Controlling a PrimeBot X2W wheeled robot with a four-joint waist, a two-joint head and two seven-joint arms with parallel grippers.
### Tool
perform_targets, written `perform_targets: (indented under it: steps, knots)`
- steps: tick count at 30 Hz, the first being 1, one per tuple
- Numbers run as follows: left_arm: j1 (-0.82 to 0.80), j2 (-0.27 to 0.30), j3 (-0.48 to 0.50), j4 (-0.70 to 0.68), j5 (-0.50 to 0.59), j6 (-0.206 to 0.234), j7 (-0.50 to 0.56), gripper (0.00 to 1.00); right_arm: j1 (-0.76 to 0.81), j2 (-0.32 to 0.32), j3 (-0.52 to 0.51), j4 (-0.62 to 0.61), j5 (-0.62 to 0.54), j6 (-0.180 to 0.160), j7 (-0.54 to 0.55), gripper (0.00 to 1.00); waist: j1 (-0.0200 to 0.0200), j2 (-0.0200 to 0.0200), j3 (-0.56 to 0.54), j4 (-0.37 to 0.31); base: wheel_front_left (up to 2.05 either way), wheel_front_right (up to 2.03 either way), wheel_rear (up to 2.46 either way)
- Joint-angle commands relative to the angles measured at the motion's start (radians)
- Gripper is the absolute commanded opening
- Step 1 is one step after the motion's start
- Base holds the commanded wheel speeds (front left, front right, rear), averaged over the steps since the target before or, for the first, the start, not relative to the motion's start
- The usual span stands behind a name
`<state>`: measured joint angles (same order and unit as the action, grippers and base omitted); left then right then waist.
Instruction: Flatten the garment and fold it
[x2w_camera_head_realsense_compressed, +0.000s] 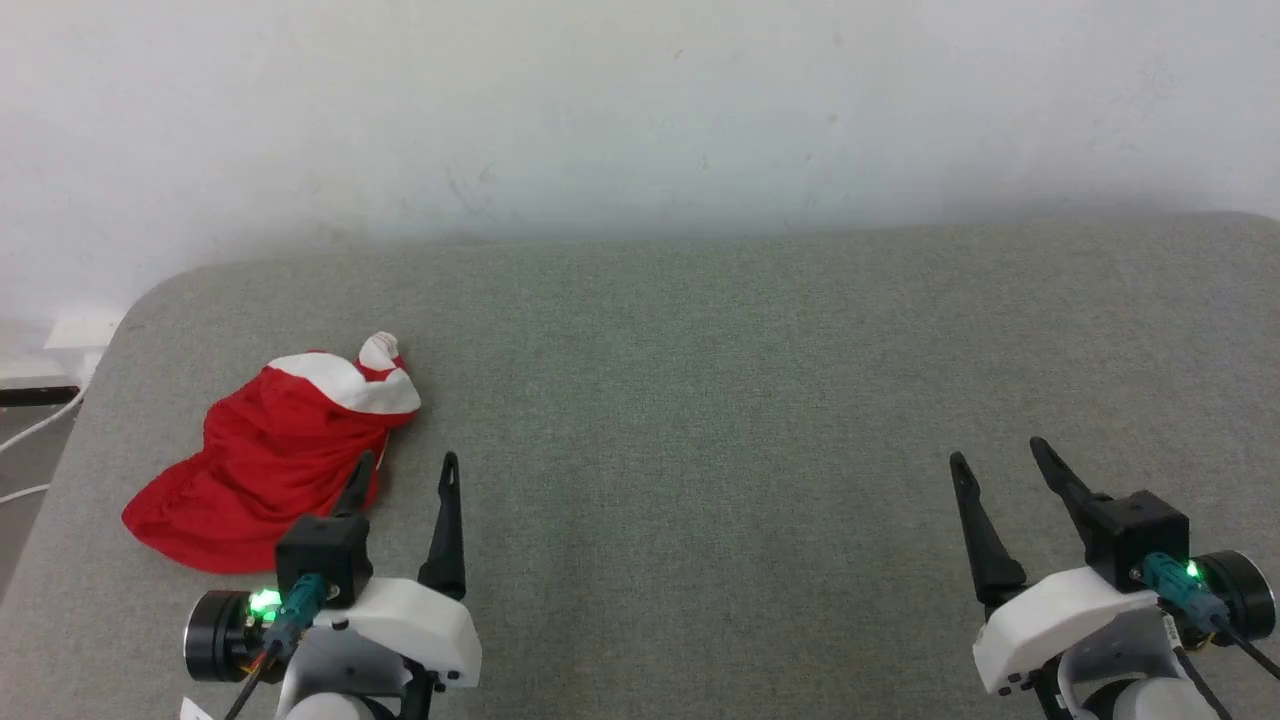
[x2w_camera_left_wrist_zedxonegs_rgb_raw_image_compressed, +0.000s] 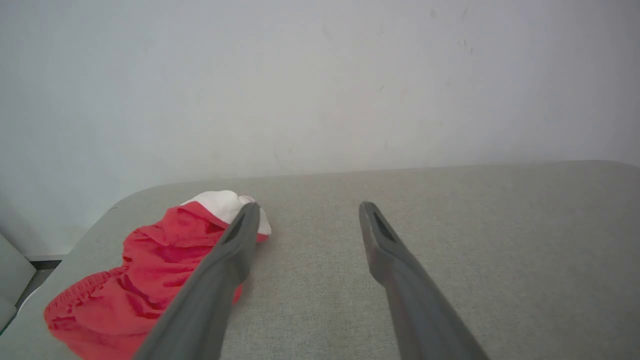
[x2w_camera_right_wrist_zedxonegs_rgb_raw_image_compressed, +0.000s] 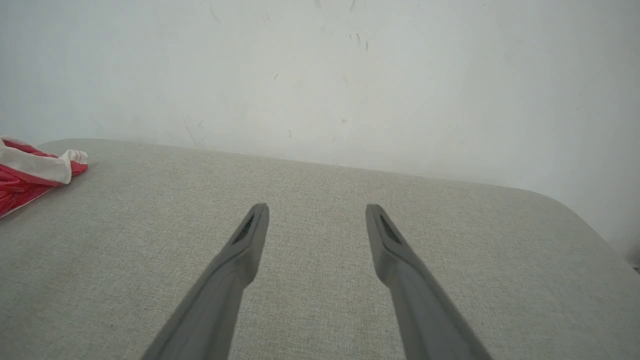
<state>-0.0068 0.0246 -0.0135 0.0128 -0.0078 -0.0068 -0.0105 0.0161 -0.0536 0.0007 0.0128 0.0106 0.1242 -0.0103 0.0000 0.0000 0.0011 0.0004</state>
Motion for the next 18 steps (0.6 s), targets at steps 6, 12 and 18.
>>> perform_targets:
  steps: [6, 12, 18]
  knots:
    - [-0.017, 0.001, -0.011, 0.010, -0.023, 0.005, -0.019, 1.00, -0.003, 0.001, -0.008, 0.005, 0.020, 0.001, -0.020, 1.00, 0.0000, 0.0000, 0.002, 0.004, 0.00, 0.00, 0.00]
    - [-0.023, 0.001, -0.017, 0.016, -0.043, 0.009, -0.032, 1.00, -0.004, 0.001, -0.010, 0.003, 0.033, 0.001, -0.033, 1.00, 0.0000, 0.0000, 0.004, 0.014, 0.00, 0.00, 0.00]
    - [-0.028, 0.001, -0.020, 0.024, -0.053, 0.018, -0.044, 1.00, -0.004, 0.001, -0.012, -0.005, 0.038, 0.001, -0.044, 1.00, 0.0000, 0.0000, 0.007, 0.037, 0.00, 0.00, 0.00]
